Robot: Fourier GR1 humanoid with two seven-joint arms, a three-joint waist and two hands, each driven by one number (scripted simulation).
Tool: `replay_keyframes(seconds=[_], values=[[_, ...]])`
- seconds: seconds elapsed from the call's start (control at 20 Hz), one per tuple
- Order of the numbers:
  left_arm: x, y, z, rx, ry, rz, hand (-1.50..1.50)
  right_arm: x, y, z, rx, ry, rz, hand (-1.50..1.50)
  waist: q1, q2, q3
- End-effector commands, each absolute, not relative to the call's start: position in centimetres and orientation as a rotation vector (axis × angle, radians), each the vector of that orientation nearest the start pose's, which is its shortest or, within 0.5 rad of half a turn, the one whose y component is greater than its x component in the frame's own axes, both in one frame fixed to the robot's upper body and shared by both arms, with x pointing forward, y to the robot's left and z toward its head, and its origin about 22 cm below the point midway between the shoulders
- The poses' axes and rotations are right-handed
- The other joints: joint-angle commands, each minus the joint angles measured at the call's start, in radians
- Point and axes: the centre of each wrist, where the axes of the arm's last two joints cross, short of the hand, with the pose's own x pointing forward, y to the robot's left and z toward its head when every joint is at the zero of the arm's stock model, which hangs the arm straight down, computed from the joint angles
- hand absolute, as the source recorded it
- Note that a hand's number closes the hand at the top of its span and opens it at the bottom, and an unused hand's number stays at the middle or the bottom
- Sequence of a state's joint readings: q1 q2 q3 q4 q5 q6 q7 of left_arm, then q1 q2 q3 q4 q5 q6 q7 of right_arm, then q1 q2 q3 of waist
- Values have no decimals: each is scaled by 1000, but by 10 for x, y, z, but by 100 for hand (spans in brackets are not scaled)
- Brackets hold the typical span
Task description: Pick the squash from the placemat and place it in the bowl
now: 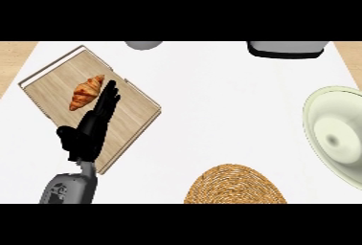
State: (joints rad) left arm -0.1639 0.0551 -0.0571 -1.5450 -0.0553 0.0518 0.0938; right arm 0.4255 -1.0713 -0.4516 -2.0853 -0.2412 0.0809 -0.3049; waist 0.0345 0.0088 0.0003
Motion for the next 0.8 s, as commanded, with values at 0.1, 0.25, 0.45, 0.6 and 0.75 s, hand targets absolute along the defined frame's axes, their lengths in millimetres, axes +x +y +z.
replay_keyframes(seconds=[0.1,0.25,0.45,0.6,0.75], values=[[265,196,20,30,-1613,-136,0,213,-404,208,-734,-1863,940,150,15,1,0],[283,221,36,27,-1604,-150,0,232,-421,175,-753,-1824,973,150,4,0,1],[268,206,30,15,-1608,-145,0,254,-435,130,-753,-1769,989,150,9,0,1],[278,204,42,42,-1603,-144,0,287,-430,127,-716,-1716,1030,150,8,0,1],[280,226,29,41,-1602,-111,0,292,-438,110,-570,-1642,966,150,-2,0,0]])
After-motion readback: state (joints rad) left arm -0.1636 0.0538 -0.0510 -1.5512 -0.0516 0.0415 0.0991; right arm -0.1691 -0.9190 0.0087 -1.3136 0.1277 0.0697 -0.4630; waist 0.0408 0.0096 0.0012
